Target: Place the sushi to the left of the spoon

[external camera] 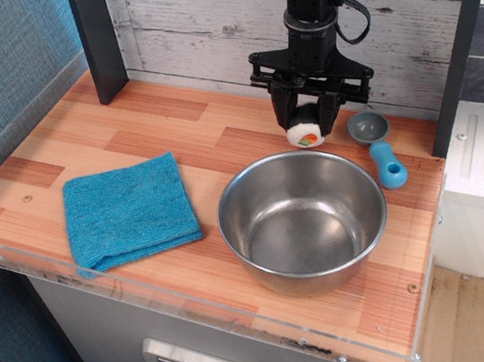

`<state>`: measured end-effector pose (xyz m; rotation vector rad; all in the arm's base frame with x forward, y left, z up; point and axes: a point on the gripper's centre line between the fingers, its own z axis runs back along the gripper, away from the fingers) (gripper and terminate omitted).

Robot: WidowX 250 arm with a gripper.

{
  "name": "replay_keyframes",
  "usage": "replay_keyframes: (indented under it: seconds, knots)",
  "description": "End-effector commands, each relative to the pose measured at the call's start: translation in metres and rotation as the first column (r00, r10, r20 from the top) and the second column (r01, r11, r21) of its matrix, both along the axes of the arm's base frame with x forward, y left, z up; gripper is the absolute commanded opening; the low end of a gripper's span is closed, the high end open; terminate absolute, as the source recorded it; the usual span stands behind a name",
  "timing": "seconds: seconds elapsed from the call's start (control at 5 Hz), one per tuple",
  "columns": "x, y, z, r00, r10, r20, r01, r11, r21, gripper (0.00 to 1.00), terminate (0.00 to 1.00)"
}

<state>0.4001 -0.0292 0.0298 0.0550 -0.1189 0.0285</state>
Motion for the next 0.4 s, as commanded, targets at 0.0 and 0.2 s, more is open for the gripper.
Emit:
replay_keyframes:
  seconds: [0.0, 0.2]
  knots:
    - [-0.0006, 0.0084, 0.0118, 0.999, 0.034, 0.010, -0.034, 0.999, -0.024, 1.00, 0.00]
    - [-0.0033, 0.0091, 0.0129, 0.999, 0.048, -0.003, -0.048, 0.999, -0.020, 1.00, 0.00]
